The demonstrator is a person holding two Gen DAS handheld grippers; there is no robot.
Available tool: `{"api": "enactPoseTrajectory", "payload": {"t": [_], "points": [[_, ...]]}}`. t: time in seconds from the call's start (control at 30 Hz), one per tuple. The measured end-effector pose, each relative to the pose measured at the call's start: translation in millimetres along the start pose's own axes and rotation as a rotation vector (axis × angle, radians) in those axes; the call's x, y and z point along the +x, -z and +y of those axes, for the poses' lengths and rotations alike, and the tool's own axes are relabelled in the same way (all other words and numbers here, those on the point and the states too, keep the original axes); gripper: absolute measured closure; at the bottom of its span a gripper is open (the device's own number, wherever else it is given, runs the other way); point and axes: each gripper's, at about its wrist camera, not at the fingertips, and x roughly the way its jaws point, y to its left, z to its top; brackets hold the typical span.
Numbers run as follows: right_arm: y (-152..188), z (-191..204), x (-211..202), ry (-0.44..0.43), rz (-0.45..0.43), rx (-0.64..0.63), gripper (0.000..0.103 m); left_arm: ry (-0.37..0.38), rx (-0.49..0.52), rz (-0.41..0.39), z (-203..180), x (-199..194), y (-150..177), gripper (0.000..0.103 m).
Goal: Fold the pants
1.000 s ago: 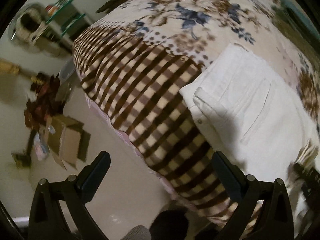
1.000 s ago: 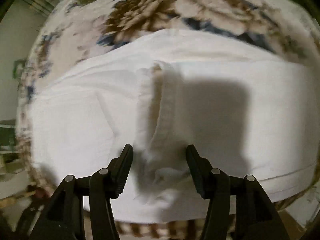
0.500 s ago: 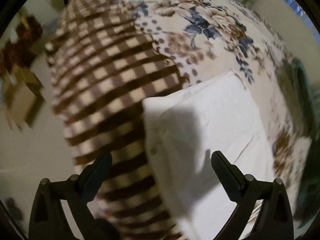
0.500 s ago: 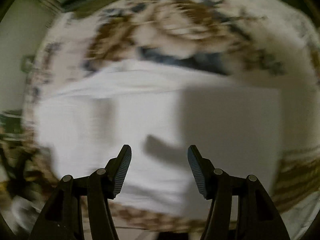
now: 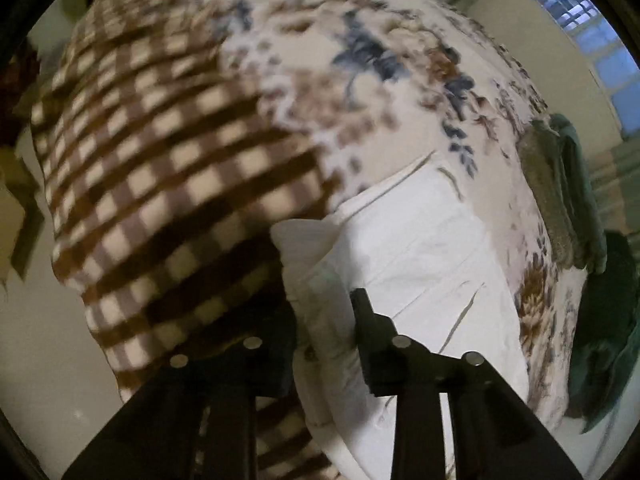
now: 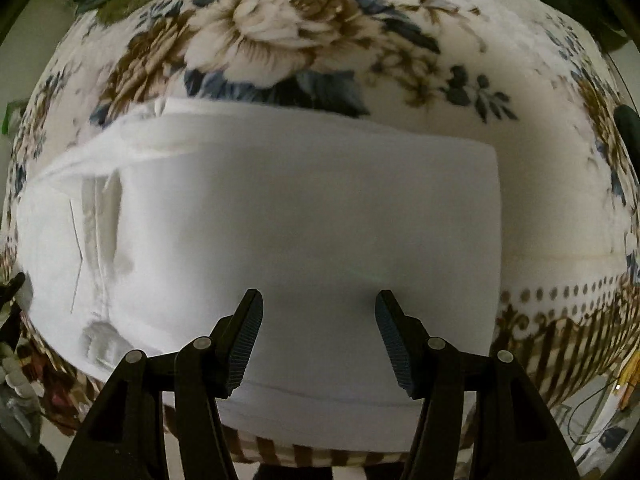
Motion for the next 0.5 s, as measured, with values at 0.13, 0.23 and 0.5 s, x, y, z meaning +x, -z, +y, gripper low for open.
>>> {"api": "enactPoseTrajectory", "payload": {"t": [0.13,0.23,0.5], "points": [[3.3,4.5,-7.7,-0.018,0.004,0.016,0.042,0.042,-0.072,-0.002,7.0,-25.4,8.3,0.067],[4.4,8.9,-14.0,-0.024,-0.005,0.017,0.042,0.074,-0.08,-0.013,2.1,-30.6,7.0,0.061],[-3.9,29.8,5.9,0.02,0.028,0.039,0.042,-0.041,0.058,-0.03,-14.5,-11.2,-4.6,0.095]]}}
